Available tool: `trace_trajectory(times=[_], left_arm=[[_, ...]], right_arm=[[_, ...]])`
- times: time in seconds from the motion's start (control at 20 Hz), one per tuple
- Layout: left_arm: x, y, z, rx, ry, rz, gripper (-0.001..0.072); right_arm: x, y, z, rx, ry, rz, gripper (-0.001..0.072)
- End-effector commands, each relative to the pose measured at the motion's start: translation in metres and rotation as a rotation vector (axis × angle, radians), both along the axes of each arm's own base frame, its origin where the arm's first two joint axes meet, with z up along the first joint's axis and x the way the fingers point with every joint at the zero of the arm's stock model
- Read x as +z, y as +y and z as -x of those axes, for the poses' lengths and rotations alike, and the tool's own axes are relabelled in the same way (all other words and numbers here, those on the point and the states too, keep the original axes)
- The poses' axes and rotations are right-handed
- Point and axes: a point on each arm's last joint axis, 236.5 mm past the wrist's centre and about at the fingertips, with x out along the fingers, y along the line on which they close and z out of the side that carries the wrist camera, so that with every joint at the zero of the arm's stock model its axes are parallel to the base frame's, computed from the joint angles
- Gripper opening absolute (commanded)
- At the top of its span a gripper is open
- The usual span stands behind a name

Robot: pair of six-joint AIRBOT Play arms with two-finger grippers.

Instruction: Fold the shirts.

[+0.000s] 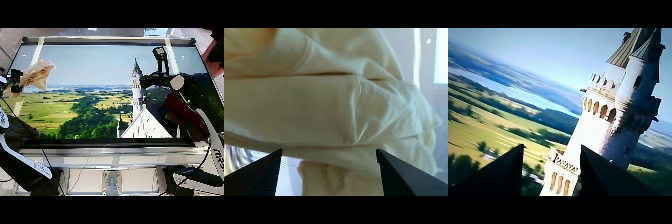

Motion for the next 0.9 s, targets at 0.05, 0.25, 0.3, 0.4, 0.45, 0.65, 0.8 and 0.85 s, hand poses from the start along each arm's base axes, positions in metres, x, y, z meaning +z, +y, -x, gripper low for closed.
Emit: trace_trajectory(times=[0.05, 0.25, 0.3, 0.4, 0.45, 0.65, 0.8, 0.85], left_arm=[[0.016, 0.031, -0.014, 0.217, -0.22, 0.181, 0.0695], [-0.01, 0.028, -0.014, 0.286, -0.214, 0.298, 0.0694], [-0.017, 0.027, -0.014, 0.295, -0.204, 0.315, 0.0694], [-0.027, 0.03, -0.014, 0.312, -0.202, 0.321, 0.0693], [-0.029, 0.034, -0.014, 0.322, -0.21, 0.312, 0.0687], [-0.021, 0.047, -0.017, 0.292, -0.234, 0.194, 0.0015], [-0.006, 0.03, -0.027, 0.036, -0.15, -0.017, 0.0014], [0.002, 0.015, -0.032, -0.097, -0.114, -0.096, 0.0014]], right_arm=[[0.002, 0.005, 0.0, -0.006, 0.005, -0.04, 0.0407], [0.004, 0.009, 0.001, -0.01, 0.01, -0.069, 0.0407], [0.004, 0.009, 0.001, -0.009, 0.01, -0.068, 0.0407], [0.004, 0.009, 0.001, -0.01, 0.011, -0.069, 0.0408], [0.004, 0.009, 0.001, -0.01, 0.011, -0.069, 0.0408], [0.004, 0.009, 0.001, -0.01, 0.01, -0.069, 0.0407], [0.006, 0.01, 0.0, -0.014, 0.006, -0.08, 0.0407], [0.008, 0.009, -0.003, -0.019, -0.006, -0.082, 0.0407]])
